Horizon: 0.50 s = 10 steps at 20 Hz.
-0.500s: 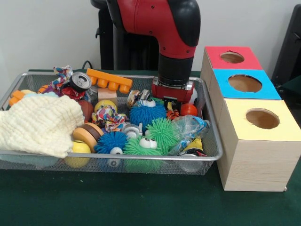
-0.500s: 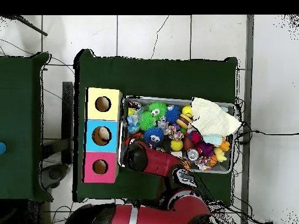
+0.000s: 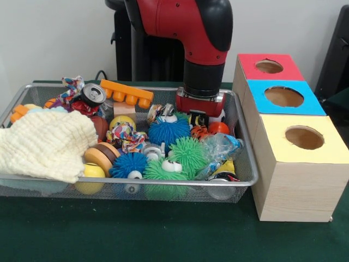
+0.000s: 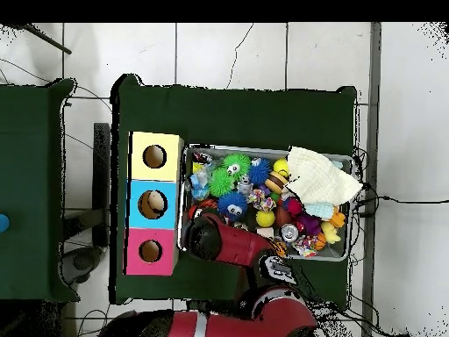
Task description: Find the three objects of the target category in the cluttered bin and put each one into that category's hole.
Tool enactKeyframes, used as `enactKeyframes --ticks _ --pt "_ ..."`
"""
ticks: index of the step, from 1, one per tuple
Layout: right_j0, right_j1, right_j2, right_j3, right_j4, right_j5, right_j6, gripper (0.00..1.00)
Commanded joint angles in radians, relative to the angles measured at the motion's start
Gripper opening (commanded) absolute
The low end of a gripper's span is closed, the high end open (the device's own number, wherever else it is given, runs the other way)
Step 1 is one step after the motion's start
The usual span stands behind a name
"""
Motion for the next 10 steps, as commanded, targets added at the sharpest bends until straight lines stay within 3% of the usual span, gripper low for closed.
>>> enactKeyframes --ticks 1,6,10 --pt "-0.003 -0.070 0.067 0.067 0.012 0.155 0.151 0.00" --pt "0.013 -0.205 0.055 0.111 0.037 0.297 0.152 0.00" --pt "0.012 -0.269 0.055 0.131 0.047 0.348 0.166 0.00"
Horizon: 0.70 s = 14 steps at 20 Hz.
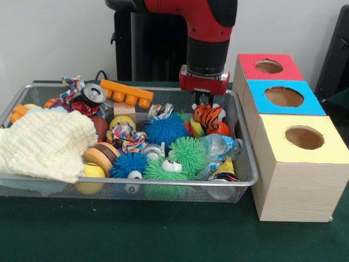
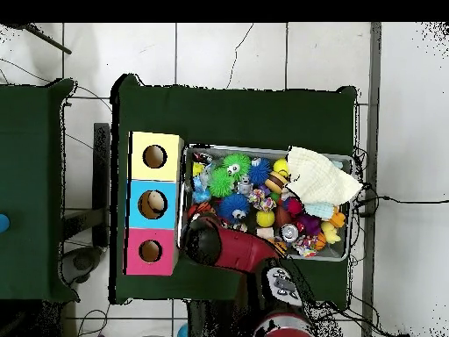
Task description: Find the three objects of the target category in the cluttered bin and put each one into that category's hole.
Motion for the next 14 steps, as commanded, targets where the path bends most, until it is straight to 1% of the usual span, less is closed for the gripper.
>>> enactKeyframes --ticks 1,4,6,11,14 --pt "0.006 -0.136 0.056 0.066 0.049 0.204 0.168 0.00" --pt "0.006 -0.157 0.057 0.067 0.051 0.221 0.172 0.00" --pt "0.015 -0.153 0.053 0.061 0.056 0.230 0.179 0.00" --pt "0.046 -0.173 0.048 0.064 0.091 0.264 0.217 0.00" --pt "0.066 -0.173 0.044 0.062 0.108 0.256 0.230 0.00"
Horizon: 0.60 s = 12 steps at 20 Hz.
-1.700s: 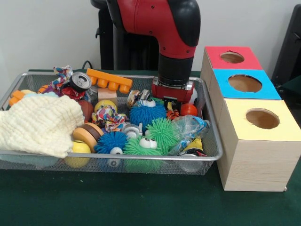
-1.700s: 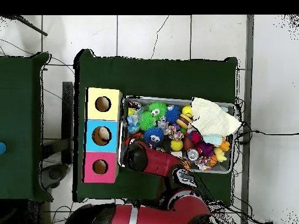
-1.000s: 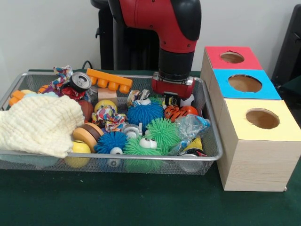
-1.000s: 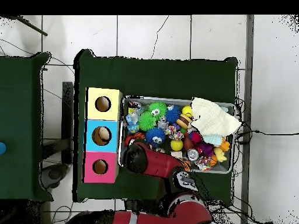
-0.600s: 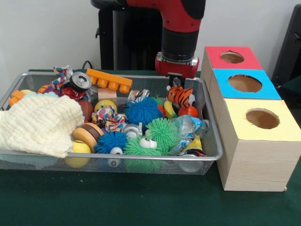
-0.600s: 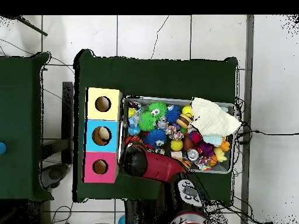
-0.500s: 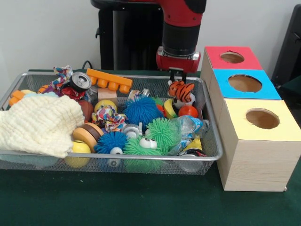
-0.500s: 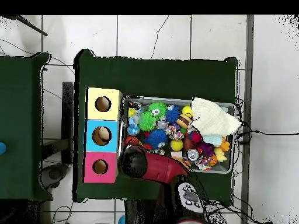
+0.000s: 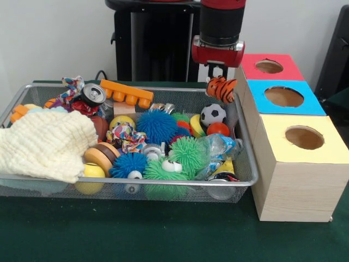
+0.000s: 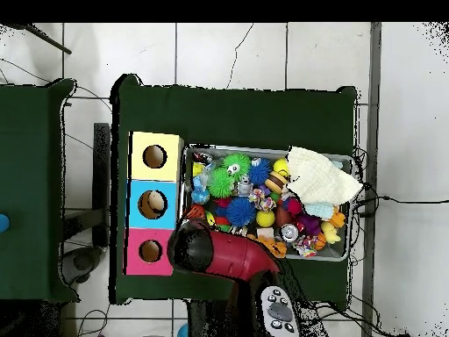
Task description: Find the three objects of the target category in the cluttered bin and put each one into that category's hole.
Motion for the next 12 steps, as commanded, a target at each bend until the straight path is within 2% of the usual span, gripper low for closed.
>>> enactKeyframes --ticks 1,5,10,12 --pt "0.033 -0.029 0.041 0.017 0.085 0.105 0.236 0.00" --pt "0.084 -0.067 0.007 0.010 0.119 0.163 0.267 0.00" --pt "0.160 -0.110 -0.039 0.015 0.151 0.195 0.303 0.00" --pt "0.190 -0.124 -0.046 0.040 0.164 0.186 0.315 0.00"
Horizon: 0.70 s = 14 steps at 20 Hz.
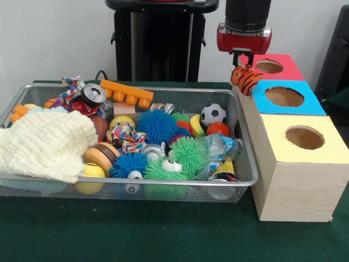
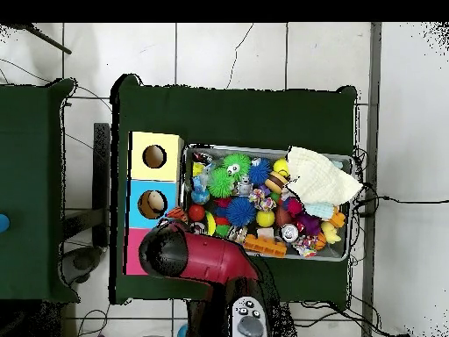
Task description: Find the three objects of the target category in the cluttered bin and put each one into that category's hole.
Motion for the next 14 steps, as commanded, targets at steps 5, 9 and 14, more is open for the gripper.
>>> enactKeyframes --ticks 5,9,14 --pt "0.095 -0.049 0.003 0.104 0.134 0.041 0.326 0.00" --pt "0.100 -0.053 -0.001 0.118 0.143 0.029 0.317 0.00" --pt "0.098 -0.107 -0.012 0.125 0.146 0.099 0.313 0.00"
